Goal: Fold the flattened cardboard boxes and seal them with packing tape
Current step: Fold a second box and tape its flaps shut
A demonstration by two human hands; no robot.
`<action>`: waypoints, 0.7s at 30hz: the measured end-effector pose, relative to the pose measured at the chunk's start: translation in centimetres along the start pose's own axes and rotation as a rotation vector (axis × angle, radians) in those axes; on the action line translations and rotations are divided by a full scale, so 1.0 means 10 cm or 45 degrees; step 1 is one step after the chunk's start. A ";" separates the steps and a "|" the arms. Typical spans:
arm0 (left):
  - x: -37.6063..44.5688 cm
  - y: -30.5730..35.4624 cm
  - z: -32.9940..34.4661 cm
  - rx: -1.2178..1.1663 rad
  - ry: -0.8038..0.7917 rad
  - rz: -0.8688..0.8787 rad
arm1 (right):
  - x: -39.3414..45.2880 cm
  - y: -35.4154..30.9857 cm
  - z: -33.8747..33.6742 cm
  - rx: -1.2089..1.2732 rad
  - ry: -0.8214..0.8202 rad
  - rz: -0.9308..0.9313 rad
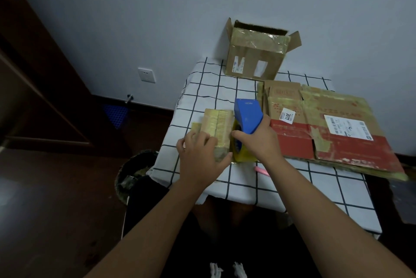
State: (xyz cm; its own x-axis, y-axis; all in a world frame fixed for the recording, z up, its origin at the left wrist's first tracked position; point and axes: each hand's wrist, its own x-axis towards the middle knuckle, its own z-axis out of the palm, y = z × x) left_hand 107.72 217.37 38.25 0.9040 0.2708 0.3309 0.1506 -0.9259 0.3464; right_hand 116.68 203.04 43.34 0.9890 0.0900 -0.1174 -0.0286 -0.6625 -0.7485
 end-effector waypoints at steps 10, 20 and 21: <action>0.20 -0.17 -0.06 -0.065 -0.056 0.130 | 0.04 0.03 -0.01 -0.056 -0.035 0.019; 0.35 -0.31 0.03 -0.132 -0.027 0.393 | 0.05 0.05 0.00 -0.041 -0.036 0.027; 0.35 -0.32 0.04 -0.134 -0.012 0.409 | 0.05 0.05 0.00 -0.040 -0.037 0.028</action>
State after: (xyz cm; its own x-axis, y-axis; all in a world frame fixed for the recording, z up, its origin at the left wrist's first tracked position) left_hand 110.55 221.20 37.89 0.9021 -0.0335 0.4301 -0.1845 -0.9312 0.3145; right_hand 117.17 202.75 42.88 0.9836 0.0963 -0.1526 -0.0451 -0.6875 -0.7248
